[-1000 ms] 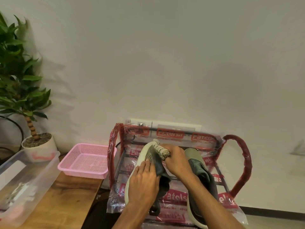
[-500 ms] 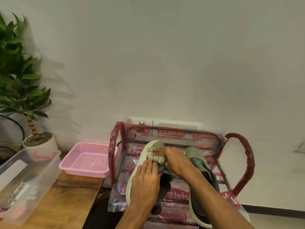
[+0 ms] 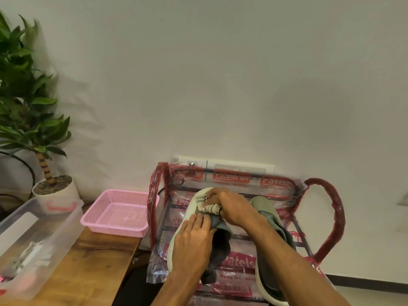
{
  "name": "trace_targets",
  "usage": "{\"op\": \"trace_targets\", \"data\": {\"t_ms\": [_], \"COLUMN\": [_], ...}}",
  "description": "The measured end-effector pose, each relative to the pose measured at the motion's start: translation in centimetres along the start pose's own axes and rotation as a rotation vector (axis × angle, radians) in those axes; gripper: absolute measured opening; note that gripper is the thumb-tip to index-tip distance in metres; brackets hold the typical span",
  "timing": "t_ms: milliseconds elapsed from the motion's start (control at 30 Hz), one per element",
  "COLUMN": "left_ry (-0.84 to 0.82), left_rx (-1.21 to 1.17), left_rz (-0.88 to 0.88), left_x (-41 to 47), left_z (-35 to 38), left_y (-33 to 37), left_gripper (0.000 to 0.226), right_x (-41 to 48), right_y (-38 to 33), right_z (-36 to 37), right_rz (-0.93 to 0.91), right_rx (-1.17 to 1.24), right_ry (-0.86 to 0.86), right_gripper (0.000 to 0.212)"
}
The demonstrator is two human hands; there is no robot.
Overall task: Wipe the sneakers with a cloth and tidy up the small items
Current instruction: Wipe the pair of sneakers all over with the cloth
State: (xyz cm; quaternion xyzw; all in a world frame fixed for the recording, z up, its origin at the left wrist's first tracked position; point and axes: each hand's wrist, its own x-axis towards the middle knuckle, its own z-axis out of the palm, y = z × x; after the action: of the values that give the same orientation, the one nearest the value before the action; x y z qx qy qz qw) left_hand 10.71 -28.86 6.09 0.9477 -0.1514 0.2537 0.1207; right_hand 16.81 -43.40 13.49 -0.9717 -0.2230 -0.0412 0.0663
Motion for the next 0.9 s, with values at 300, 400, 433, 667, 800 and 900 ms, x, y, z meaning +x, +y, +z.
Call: {"op": "trace_targets", "data": {"t_ms": [300, 400, 433, 667, 800, 900], "left_ry": [-0.02, -0.024, -0.019, 0.0, -0.003, -0.013], "left_rx": [0.048, 0.056, 0.057, 0.019, 0.013, 0.033], "left_rz": [0.063, 0.078, 0.078, 0.011, 0.019, 0.043], "left_x": [-0.6, -0.7, -0.7, -0.1, -0.2, -0.3], "left_z": [0.1, 0.5, 0.6, 0.1, 0.0, 0.0], "left_y": [0.6, 1.1, 1.2, -0.1, -0.2, 0.1], "left_gripper": [0.05, 0.052, 0.052, 0.044, 0.043, 0.042], "right_x": [0.3, 0.3, 0.4, 0.6, 0.7, 1.4], "right_y": [1.4, 1.2, 1.1, 0.2, 1.4, 2.1], "right_z": [1.0, 1.4, 1.7, 1.8, -0.7, 0.0], "right_rz": [0.382, 0.382, 0.367, 0.268, 0.311, 0.496], "right_rx": [0.061, 0.157, 0.163, 0.216, 0.411, 0.289], "right_ry": [0.301, 0.276, 0.254, -0.02, -0.059, 0.139], "right_gripper": [0.036, 0.037, 0.038, 0.027, 0.018, 0.019]}}
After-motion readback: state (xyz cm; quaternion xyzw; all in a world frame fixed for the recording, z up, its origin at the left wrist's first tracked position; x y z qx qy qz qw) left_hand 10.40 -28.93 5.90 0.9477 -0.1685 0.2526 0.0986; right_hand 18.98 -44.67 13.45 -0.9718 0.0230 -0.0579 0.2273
